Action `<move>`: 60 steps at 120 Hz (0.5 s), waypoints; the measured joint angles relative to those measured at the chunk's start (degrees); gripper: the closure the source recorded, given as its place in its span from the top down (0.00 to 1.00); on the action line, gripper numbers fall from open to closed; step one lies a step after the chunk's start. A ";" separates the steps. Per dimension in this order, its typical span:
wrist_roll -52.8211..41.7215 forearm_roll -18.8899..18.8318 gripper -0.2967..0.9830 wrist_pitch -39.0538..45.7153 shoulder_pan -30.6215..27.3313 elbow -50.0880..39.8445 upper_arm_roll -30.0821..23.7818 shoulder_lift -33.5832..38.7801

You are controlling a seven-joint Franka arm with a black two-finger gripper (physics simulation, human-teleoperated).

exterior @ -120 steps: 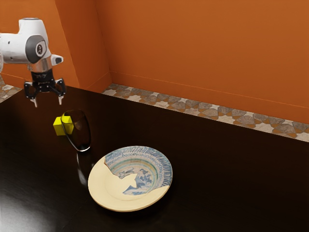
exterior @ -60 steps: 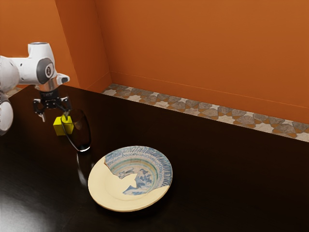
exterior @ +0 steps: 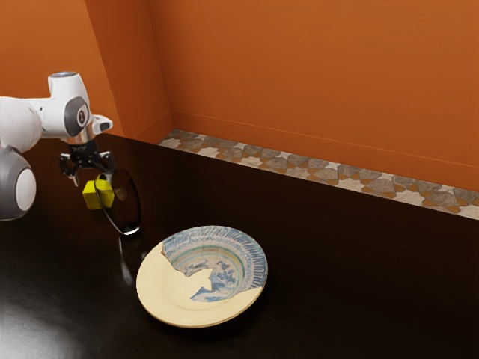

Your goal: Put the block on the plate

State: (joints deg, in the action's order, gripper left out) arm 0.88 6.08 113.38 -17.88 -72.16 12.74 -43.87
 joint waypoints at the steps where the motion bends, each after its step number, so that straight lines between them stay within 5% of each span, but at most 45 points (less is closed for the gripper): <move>1: -0.10 0.07 0.77 0.07 -0.02 0.01 0.00 -0.09; 60: -4.39 2.54 0.77 2.88 -0.75 0.91 0.05 -2.72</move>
State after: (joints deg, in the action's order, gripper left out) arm -3.51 8.62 116.26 -18.63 -71.25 12.80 -46.59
